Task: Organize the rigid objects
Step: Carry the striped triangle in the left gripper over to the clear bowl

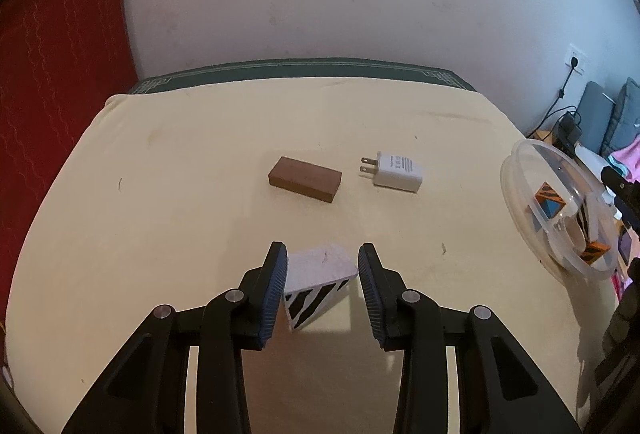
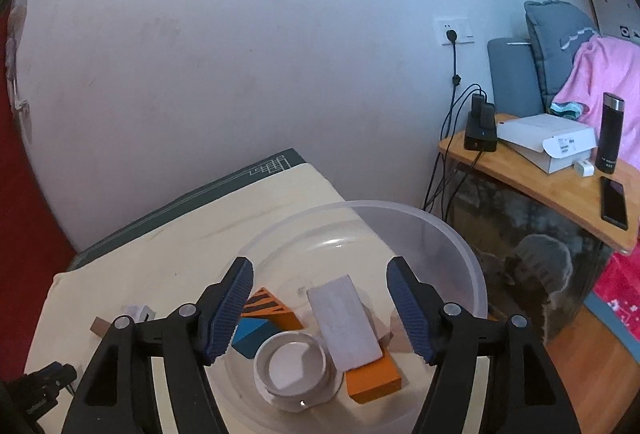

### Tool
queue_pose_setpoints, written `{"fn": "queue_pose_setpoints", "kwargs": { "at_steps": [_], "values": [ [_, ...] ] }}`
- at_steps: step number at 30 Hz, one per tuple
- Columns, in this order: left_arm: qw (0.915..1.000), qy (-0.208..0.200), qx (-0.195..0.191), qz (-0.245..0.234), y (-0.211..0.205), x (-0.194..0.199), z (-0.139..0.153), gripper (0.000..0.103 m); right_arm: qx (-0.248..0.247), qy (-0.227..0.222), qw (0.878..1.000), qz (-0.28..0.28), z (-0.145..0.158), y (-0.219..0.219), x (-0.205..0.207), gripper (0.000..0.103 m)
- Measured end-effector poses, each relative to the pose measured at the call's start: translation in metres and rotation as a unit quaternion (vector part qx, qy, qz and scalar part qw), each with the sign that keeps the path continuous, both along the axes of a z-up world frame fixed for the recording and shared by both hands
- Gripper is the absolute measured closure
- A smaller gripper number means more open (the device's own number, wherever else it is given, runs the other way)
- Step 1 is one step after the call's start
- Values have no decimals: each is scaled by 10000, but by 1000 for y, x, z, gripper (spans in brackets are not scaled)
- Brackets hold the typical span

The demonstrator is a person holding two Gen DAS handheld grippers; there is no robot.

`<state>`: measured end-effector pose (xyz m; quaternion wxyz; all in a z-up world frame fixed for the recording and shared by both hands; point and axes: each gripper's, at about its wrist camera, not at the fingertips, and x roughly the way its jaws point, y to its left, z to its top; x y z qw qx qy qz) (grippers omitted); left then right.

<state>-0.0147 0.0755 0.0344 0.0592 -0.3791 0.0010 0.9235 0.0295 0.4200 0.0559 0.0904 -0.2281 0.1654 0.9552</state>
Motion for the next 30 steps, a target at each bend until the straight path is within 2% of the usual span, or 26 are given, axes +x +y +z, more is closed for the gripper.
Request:
{"fn": "queue_pose_setpoints", "kwargs": {
  "at_steps": [3,4,8,18,30],
  "values": [
    [9999,-107,33,28,-3,1,-3,40,30,-5,10000,24,-2,-1,3,30],
    [9999,-137,53,52,-4,1,-5,39,24,-11,10000,32,-2,-1,2,30],
    [9995,-276,40,137,-10,-2,-13,39,9,-27,10000,17,-3,0,6,30],
    [9990,-450,70,6,-12,1,-22,37,17,-93,9999,63,-6,-4,6,30],
    [9971,-635,-89,-404,7,-2,-32,37,-56,-105,9999,107,-8,-1,7,30]
  ]
}}
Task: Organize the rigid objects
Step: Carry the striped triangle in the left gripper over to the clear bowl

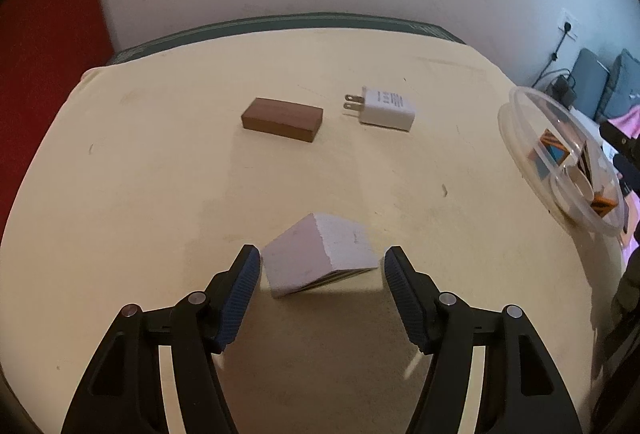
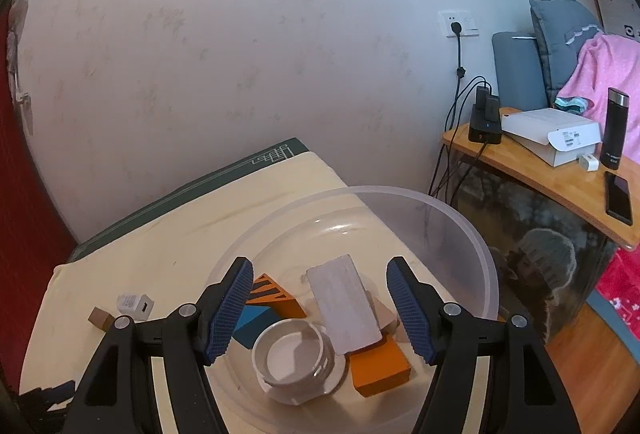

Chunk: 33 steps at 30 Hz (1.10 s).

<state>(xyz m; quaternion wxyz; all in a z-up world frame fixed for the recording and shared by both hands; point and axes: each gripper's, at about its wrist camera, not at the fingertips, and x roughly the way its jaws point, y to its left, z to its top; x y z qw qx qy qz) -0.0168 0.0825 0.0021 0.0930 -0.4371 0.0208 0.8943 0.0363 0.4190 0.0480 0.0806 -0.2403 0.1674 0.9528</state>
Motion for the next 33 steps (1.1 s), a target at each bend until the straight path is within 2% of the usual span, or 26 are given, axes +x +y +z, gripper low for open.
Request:
{"fn": "queue_pose_setpoints", "kwargs": {
  "at_steps": [10,21,26,33],
  "values": [
    [9978,152,-215,-607,-19,1,6,37,-64,-96,9999,34,-4,2,-2,30],
    [9899,242,-403,-1335,-4,-9,-2,37,21,-181,9998,33,-7,-1,-4,30],
    [9900,137,-251,-1378,-5,-18,-2,38,29,-216,9998,31,-8,-4,-6,30],
    [9885,305,-506,-1393,3,-8,-1,45,12,-227,9997,33,-9,-3,-4,30]
  ]
}}
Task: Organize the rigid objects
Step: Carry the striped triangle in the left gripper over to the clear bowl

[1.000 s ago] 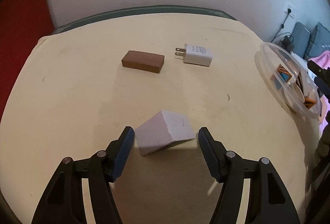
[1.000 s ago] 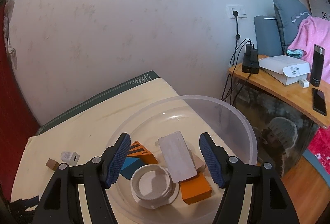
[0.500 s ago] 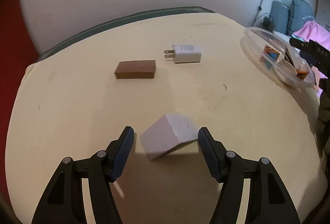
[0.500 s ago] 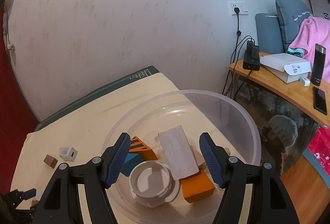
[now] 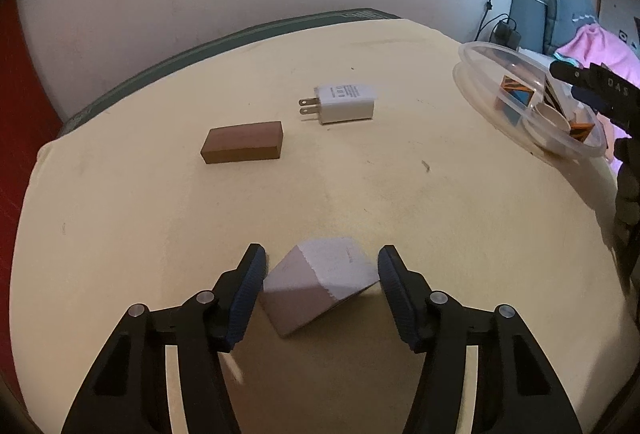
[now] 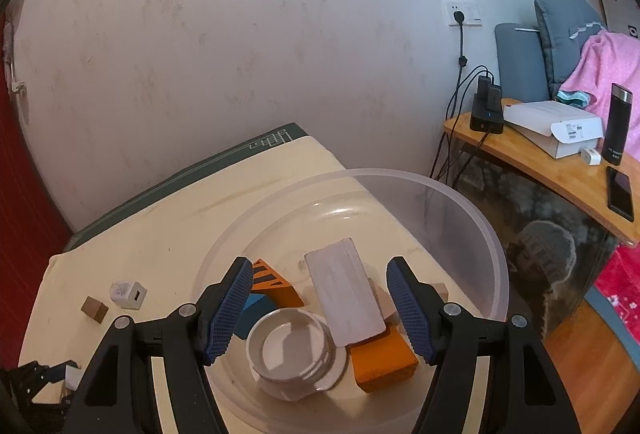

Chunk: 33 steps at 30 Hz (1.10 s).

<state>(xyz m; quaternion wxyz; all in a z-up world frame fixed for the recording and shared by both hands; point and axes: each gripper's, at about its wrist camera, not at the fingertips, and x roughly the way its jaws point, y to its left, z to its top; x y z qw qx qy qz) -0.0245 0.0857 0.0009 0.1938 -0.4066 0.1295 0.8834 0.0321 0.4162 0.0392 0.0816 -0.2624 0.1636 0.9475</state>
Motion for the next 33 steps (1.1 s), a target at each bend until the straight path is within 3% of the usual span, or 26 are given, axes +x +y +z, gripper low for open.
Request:
{"fn": "queue_pose_setpoints", "kwargs": {
  "at_steps": [7,11,16,18,27,33],
  "values": [
    [9985,-32,336,434,-9,2,13,66,-46,14,10000,17,0,1,1,30],
    [9987,-24,385,328,-14,3,11,62,-70,21,10000,22,0,1,1,30],
    [9996,36,253,-146,-15,9,12,42,-54,-27,10000,40,-1,-1,-1,30],
    [9993,140,159,-318,-17,13,12,39,-41,-47,10000,48,-2,-1,-1,30],
    [9944,88,-39,-1054,-18,3,3,39,6,-136,9999,-25,-5,-3,-3,30],
    [9899,-86,39,-1416,-17,-2,1,52,31,-165,9999,-43,-6,-4,-4,30]
  ]
}}
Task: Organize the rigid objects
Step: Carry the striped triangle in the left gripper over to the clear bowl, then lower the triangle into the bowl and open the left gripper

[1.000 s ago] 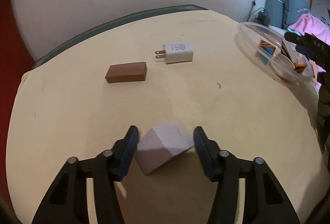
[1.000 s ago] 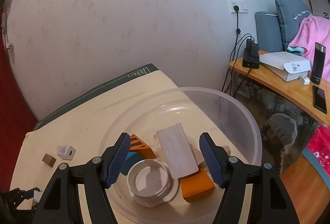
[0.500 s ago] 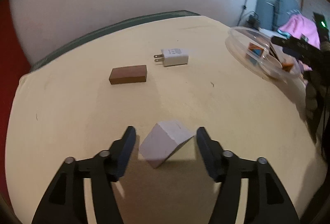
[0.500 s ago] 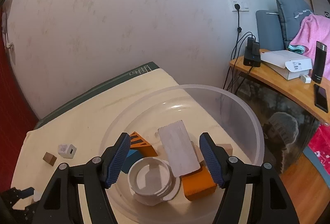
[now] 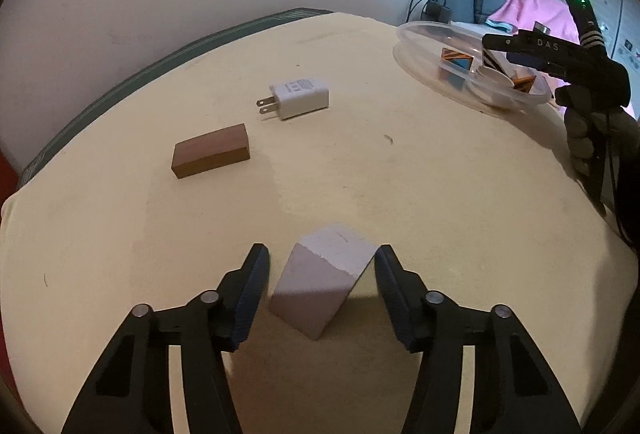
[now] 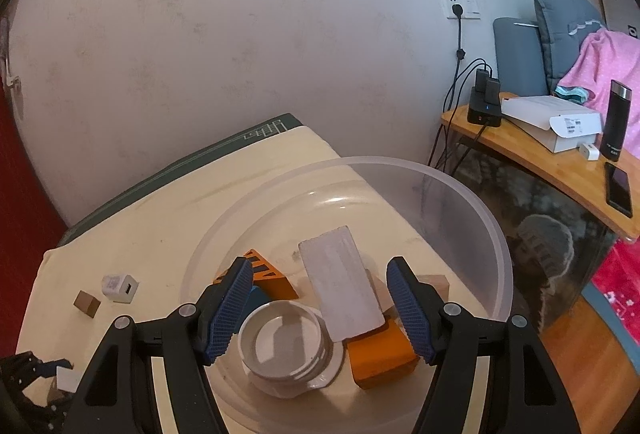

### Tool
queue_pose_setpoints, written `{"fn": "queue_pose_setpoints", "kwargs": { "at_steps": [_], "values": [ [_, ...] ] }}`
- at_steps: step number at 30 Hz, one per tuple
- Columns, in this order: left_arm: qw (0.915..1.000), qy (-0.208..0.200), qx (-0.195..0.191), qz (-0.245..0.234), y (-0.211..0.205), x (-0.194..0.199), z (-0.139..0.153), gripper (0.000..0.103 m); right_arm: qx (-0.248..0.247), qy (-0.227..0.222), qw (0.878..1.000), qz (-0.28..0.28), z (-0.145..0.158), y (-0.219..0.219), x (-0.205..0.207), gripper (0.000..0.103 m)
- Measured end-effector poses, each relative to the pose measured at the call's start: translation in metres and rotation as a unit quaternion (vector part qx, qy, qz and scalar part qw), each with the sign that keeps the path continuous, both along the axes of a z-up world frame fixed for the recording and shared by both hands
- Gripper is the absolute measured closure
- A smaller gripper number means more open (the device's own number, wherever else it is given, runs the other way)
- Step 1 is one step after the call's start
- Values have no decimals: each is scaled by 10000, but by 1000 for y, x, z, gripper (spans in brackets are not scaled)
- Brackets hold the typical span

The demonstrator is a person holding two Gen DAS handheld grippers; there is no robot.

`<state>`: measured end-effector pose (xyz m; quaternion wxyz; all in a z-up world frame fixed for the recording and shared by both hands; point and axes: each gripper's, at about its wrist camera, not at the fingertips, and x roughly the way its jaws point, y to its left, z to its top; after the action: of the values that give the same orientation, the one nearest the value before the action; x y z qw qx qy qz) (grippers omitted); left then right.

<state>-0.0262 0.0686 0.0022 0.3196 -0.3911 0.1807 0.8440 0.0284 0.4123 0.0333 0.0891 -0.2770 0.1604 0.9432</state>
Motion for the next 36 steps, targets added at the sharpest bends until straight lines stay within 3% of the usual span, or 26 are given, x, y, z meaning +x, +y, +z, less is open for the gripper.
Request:
{"fn": "queue_pose_setpoints", "kwargs": {
  "at_steps": [4,8,18,27,36],
  "values": [
    [9998,135,-117,78,5,6,1,60,0,14,10000,-19,0,1,0,30],
    [9988,119,-80,468,7,7,4,68,-20,45,10000,-33,2,3,0,30],
    [9929,230,378,1102,28,13,29,70,-100,240,9996,-116,12,11,9,30],
    [9912,172,852,997,89,1,56,70,-211,262,9981,-513,13,36,19,30],
    [9930,7,983,654,154,-19,63,70,-341,360,9953,-826,14,52,25,30]
  ]
}}
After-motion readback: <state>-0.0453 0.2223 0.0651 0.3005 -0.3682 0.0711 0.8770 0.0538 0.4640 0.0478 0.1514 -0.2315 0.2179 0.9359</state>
